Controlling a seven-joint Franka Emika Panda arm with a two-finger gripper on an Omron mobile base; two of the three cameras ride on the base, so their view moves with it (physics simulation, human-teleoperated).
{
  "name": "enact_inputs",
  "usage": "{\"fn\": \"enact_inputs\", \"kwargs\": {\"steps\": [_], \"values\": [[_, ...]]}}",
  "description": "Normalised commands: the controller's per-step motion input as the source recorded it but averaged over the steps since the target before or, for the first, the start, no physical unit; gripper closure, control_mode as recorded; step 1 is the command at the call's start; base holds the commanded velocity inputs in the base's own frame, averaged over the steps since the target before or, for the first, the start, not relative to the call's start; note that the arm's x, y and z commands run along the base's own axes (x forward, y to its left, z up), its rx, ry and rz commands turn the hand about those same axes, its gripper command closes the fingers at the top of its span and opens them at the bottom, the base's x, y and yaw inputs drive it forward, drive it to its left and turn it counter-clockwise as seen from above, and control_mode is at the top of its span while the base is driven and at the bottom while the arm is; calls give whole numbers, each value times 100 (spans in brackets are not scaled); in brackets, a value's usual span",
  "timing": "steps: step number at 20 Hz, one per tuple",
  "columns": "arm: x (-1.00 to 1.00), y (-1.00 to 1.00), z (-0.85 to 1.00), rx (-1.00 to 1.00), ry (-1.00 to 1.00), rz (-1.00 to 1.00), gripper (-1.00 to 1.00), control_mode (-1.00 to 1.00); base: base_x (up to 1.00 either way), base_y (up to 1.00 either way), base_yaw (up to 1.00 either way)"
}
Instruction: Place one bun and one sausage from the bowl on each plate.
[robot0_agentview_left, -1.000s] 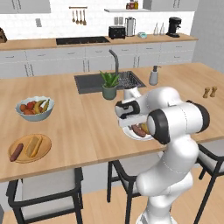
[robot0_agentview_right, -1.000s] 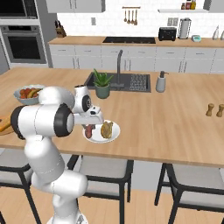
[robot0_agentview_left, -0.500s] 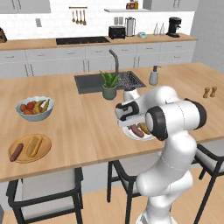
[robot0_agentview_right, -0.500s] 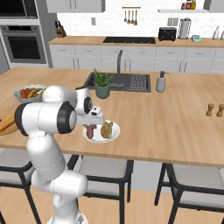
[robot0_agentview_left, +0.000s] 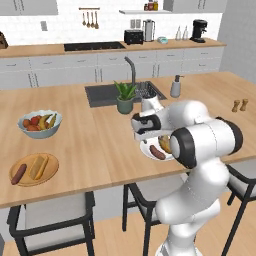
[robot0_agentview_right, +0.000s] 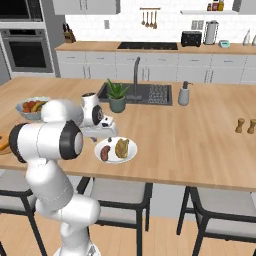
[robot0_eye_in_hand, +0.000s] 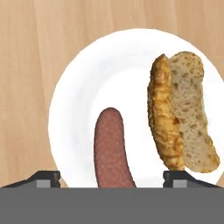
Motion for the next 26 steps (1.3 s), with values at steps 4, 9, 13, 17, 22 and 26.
{"fn": "enact_inputs", "kwargs": {"steps": [4, 9, 13, 17, 22, 26], "values": [[-47, 2, 100, 0, -13, 0, -100, -100, 0, 0, 0], [-91, -11, 77, 1, -10, 0, -100, -100, 0, 0, 0], [-100, -36, 11, 10, -2, 0, -100, -100, 0, 0, 0], [-98, -15, 6, 9, 0, 1, -100, -100, 0, 0, 0], [-32, 3, 96, 0, -9, 3, -100, -100, 0, 0, 0], [-49, 0, 100, 0, -14, 0, -100, -100, 0, 0, 0]]}}
